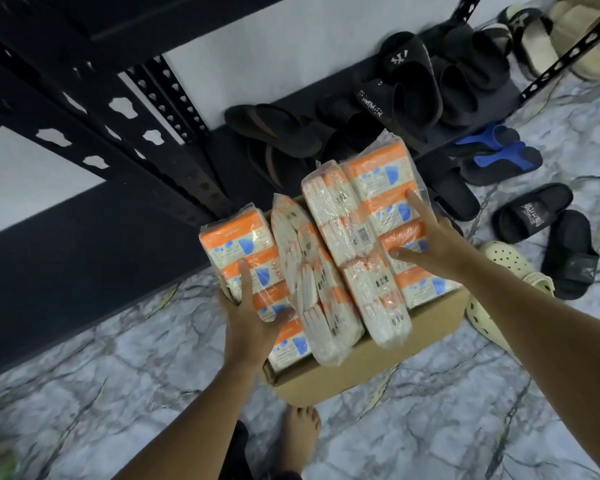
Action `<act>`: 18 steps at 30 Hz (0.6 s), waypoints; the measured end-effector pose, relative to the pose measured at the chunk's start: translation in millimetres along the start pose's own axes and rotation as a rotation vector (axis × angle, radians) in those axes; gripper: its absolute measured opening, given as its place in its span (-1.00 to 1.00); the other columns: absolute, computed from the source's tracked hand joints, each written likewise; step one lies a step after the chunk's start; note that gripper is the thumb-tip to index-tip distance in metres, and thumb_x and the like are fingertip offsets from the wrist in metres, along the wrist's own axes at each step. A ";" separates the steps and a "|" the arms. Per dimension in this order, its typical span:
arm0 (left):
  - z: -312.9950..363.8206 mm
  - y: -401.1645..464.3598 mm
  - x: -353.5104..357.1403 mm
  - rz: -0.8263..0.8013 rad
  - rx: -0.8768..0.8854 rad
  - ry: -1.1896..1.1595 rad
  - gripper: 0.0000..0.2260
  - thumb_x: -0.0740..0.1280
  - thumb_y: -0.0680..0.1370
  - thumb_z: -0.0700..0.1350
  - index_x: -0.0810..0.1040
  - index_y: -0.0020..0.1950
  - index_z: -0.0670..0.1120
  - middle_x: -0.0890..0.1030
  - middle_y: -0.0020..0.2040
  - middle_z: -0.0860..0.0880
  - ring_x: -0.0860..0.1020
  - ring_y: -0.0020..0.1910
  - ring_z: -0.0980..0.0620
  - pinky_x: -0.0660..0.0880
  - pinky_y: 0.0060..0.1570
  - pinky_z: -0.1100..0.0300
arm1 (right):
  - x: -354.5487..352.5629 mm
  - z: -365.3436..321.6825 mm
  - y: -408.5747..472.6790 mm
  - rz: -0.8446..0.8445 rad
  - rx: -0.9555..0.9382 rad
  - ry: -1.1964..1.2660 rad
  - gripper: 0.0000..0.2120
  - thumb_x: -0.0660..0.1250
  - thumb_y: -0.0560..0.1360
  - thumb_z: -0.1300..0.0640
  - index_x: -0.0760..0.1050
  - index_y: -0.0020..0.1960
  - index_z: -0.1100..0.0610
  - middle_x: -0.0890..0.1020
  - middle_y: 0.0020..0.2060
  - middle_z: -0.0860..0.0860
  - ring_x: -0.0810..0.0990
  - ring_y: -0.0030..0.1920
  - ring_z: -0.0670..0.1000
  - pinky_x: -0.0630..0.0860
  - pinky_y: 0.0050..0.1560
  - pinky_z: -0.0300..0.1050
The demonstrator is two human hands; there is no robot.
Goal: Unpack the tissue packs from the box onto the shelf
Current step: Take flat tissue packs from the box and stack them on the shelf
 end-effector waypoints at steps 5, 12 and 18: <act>2.5 -3.3 2.1 -0.051 0.041 -0.052 0.02 0.53 0.43 -0.02 -0.24 0.51 0.33 0.04 0.47 0.06 0.31 0.27 0.17 0.41 0.20 0.15 | 2.7 -2.3 -5.4 0.022 -0.012 0.011 0.07 0.34 0.21 -0.49 -0.34 0.44 -0.50 0.50 0.27 0.18 0.54 0.13 0.12 0.49 0.17 0.18; -5.8 -12.1 -3.6 -0.052 0.056 -0.054 -0.01 0.50 0.46 -0.07 -0.24 0.50 0.37 0.08 0.49 -0.07 0.39 0.29 0.11 0.37 0.07 0.29 | 8.4 -6.4 -32.8 0.043 -0.002 0.024 0.05 0.39 0.26 -0.40 -0.31 0.45 -0.50 0.49 0.30 0.18 0.61 -0.02 0.06 0.55 0.11 0.22; -21.2 -15.9 -16.7 -0.063 0.112 -0.029 0.00 0.50 0.47 -0.07 -0.25 0.46 0.44 0.19 0.50 -0.05 0.35 0.42 0.00 0.43 0.26 0.07 | 26.9 -7.2 -63.5 0.099 -0.011 0.039 0.07 0.49 0.38 -0.19 -0.24 0.57 -0.28 0.47 0.40 0.05 0.53 0.27 0.14 0.47 0.16 0.05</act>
Point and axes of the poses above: each hand's wrist, its own y-axis towards the middle knuckle, its own x-axis out of the palm, z = x × y, the point moved 9 cm from there along y, towards the middle knuckle
